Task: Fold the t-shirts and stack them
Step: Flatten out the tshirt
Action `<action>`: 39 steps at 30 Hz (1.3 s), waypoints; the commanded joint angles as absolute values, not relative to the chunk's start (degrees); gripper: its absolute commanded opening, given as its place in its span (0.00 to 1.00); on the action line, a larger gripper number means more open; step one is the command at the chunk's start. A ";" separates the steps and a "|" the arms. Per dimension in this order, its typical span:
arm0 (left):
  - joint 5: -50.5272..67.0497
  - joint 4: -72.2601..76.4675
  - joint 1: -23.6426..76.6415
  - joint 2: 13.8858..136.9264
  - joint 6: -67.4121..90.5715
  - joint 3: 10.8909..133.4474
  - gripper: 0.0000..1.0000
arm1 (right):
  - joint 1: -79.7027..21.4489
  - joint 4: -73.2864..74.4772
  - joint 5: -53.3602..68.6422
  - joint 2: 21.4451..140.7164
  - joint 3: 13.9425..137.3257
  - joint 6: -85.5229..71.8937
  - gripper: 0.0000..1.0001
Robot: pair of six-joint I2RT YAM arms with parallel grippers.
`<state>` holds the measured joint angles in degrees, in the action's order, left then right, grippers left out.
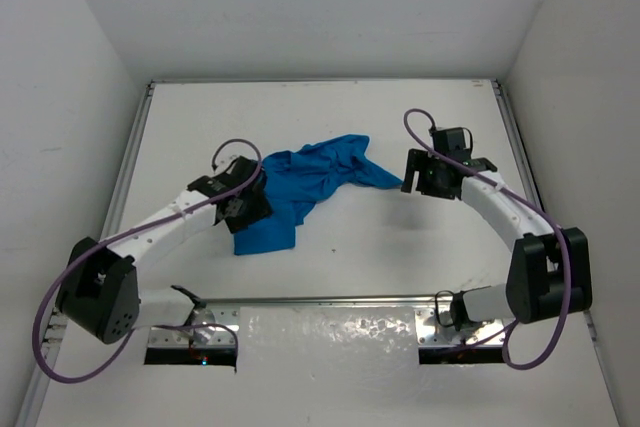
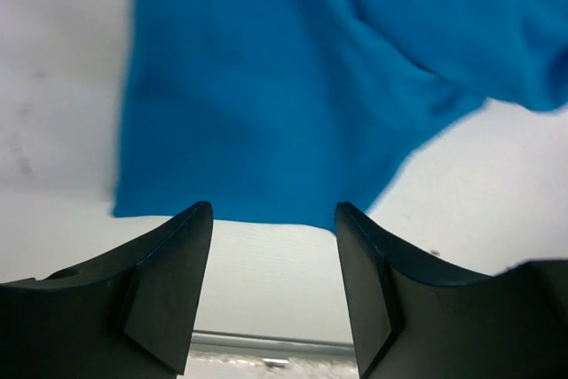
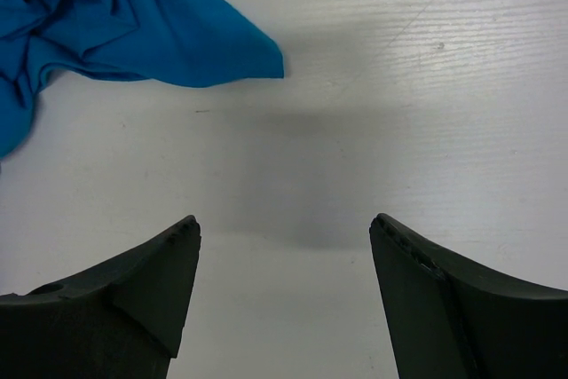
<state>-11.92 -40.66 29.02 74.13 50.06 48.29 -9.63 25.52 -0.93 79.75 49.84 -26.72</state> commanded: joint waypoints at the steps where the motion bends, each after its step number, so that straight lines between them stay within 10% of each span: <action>1: -14.08 -40.80 24.45 68.75 49.31 43.36 0.54 | -9.84 24.87 -0.79 76.56 50.80 -25.23 0.76; 39: -13.18 -30.32 20.74 66.71 52.30 28.03 0.34 | -9.84 29.09 -3.16 72.25 49.74 -22.59 0.77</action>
